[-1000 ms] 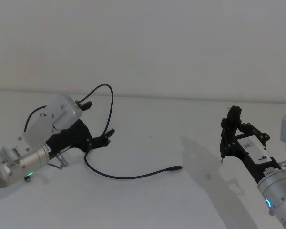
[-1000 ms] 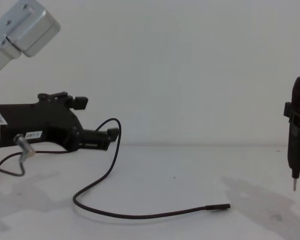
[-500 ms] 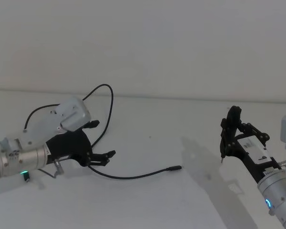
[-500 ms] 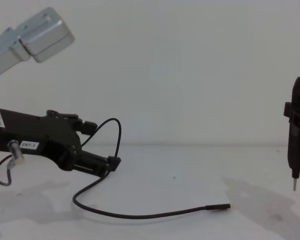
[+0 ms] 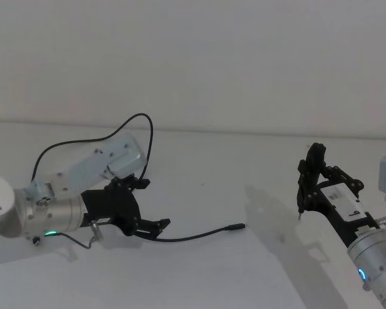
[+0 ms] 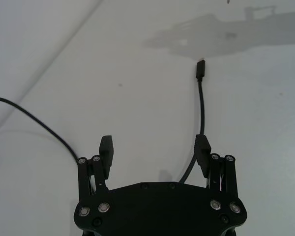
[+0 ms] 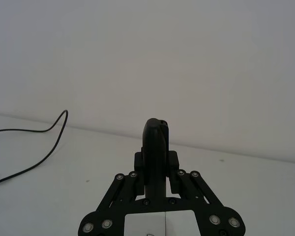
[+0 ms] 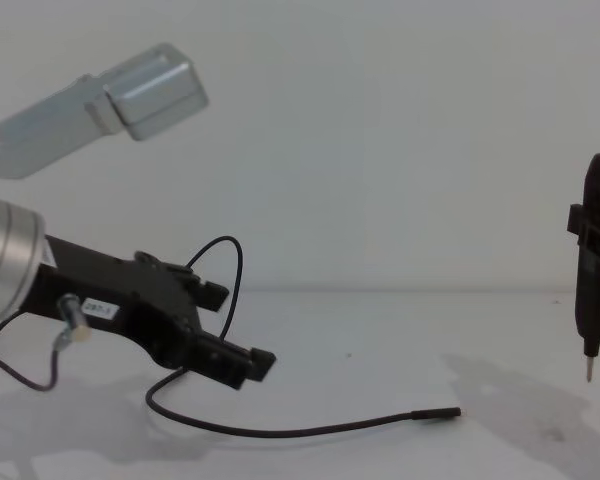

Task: Pick up the data cable with the one hand.

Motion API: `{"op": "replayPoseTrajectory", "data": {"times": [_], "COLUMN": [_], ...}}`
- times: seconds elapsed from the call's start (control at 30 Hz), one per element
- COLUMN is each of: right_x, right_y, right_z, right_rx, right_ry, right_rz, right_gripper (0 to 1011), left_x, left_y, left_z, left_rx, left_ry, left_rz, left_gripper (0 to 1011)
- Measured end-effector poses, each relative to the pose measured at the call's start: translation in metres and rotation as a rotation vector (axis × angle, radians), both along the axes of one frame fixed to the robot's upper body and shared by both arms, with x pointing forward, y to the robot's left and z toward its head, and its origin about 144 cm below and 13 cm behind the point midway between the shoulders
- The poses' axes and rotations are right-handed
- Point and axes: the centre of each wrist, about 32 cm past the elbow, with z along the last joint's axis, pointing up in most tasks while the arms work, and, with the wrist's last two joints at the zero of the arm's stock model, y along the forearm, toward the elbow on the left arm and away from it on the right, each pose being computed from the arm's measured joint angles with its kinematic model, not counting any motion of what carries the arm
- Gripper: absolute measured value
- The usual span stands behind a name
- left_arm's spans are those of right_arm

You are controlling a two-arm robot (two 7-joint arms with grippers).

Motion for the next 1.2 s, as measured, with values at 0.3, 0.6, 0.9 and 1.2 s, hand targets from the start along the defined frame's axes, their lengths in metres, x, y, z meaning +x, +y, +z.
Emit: {"op": "replayPoseTrajectory", "data": {"times": [0.3,0.6,0.9,1.2], "right_x": [0.0,0.0,0.0,0.0], "right_y": [0.0,0.0,0.0,0.0], "right_z": [0.0,0.0,0.0,0.0], "right_rx": [0.0,0.0,0.0,0.0], "right_ry": [0.0,0.0,0.0,0.0], "right_rz": [0.0,0.0,0.0,0.0], "right_gripper": [268,268,268,268], "left_x": [0.006,0.011,0.016,0.02], "left_y": [-0.017,-0.029,-0.041,-0.051], "left_z": [-0.004,-0.009,-0.015,-0.022], "left_rx": [0.022,0.04,0.057,0.072], "left_ry": [0.048,0.07,0.078,0.08], "left_rz": [-0.005,-0.007,-0.013,-0.011], "left_gripper": [1001,1002,1002,1002]}}
